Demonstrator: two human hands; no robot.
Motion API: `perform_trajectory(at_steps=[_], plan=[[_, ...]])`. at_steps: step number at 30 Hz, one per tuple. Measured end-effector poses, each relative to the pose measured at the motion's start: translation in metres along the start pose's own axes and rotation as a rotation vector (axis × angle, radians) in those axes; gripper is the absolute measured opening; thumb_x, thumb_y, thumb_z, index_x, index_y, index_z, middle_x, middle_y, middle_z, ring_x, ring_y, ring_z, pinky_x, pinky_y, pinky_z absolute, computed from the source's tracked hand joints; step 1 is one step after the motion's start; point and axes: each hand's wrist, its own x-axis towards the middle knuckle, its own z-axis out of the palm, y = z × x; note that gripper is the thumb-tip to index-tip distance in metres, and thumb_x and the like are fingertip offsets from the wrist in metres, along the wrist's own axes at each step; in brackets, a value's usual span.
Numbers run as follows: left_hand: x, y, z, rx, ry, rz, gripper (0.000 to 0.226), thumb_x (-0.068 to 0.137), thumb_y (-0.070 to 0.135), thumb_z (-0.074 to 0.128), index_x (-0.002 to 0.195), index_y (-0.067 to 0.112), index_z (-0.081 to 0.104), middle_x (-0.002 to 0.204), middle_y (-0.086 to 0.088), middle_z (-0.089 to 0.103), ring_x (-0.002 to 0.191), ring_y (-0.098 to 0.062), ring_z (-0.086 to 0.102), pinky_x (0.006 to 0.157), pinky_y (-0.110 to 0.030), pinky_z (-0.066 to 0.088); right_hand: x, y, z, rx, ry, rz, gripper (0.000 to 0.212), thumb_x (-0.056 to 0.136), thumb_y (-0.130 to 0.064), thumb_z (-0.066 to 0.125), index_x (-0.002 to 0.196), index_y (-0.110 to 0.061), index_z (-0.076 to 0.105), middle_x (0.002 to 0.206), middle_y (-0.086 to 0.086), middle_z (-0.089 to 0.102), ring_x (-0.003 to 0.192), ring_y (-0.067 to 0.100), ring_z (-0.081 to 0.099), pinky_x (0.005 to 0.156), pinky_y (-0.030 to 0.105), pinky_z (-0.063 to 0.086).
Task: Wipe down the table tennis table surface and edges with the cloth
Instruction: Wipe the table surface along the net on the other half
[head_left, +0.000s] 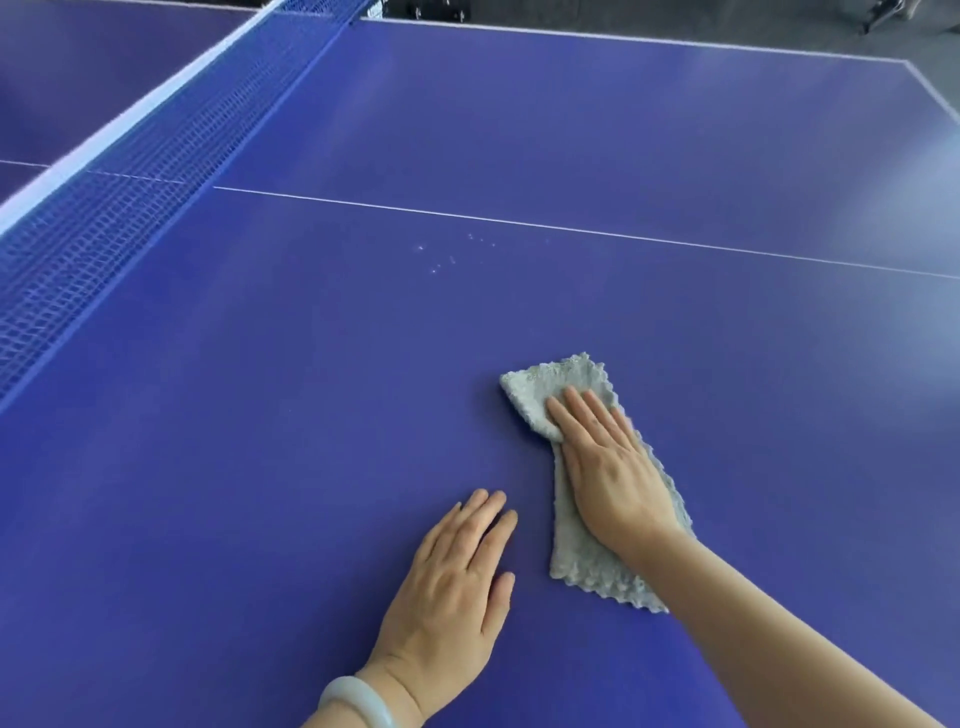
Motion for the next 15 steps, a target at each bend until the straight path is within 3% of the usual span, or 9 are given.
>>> perform_trajectory(at_steps=[2,4,6,8,10,12,15], plan=[[0.0,-0.003,-0.004,-0.05,-0.004,0.005,0.047,0.098,0.033,0.041,0.141,0.017,0.053,0.151,0.003,0.043,0.142,-0.015,0.038,0.113,-0.036,0.038,0.006,0.037,-0.014,-0.002,0.039,0.14,0.05,0.108,-0.032,0.02,0.156,-0.025,0.025,0.164,-0.005,0.014,0.152,0.01,0.003,0.124,0.03,-0.002],[0.003,-0.009,-0.012,-0.073,-0.027,0.05,0.043,0.095,0.026,0.056,0.138,0.019,0.056,0.149,0.004,0.046,0.139,-0.015,0.042,0.111,-0.036,0.039,0.011,0.061,-0.024,-0.004,0.067,0.307,0.051,0.107,-0.033,0.018,0.157,-0.025,0.024,0.165,-0.003,0.014,0.153,0.011,0.003,0.125,0.033,0.001],[0.014,-0.019,-0.019,-0.012,-0.01,0.113,0.041,0.084,0.015,0.072,0.125,0.017,0.066,0.136,0.001,0.058,0.125,-0.018,0.057,0.103,-0.033,0.047,0.015,0.057,-0.021,-0.015,0.088,0.428,0.051,0.107,-0.027,0.016,0.158,-0.023,0.018,0.166,-0.002,0.009,0.153,0.012,0.0,0.124,0.034,-0.001],[0.034,-0.03,-0.024,0.004,0.039,0.066,0.037,0.082,0.008,0.073,0.119,0.012,0.069,0.131,-0.004,0.061,0.119,-0.022,0.061,0.101,-0.035,0.049,0.014,0.028,-0.009,0.0,0.127,0.517,0.054,0.105,-0.018,0.016,0.159,-0.019,0.01,0.166,-0.001,0.002,0.153,0.015,-0.005,0.124,0.035,-0.006],[0.062,-0.042,-0.026,0.02,0.091,-0.055,0.039,0.093,0.012,0.061,0.131,0.007,0.06,0.143,-0.01,0.05,0.132,-0.026,0.05,0.109,-0.037,0.04,0.003,-0.01,0.006,0.038,0.139,0.441,0.058,0.103,-0.013,0.019,0.159,-0.018,0.004,0.166,-0.002,-0.004,0.152,0.015,-0.011,0.123,0.034,-0.011],[0.093,-0.055,-0.024,0.055,0.108,-0.17,0.049,0.102,0.023,0.044,0.147,0.006,0.04,0.158,-0.01,0.029,0.147,-0.025,0.028,0.118,-0.036,0.024,-0.017,-0.035,0.017,0.024,0.059,0.192,0.058,0.104,-0.015,0.025,0.159,-0.02,0.008,0.166,-0.005,-0.001,0.152,0.013,-0.011,0.123,0.033,-0.009],[0.128,-0.069,-0.016,0.095,0.088,-0.243,0.057,0.105,0.033,0.031,0.155,0.008,0.022,0.163,-0.008,0.013,0.151,-0.023,0.01,0.123,-0.035,0.009,-0.033,-0.001,0.001,0.024,-0.052,-0.121,0.051,0.107,-0.027,0.028,0.157,-0.025,0.022,0.163,-0.011,0.014,0.152,0.008,0.004,0.123,0.031,0.004]])
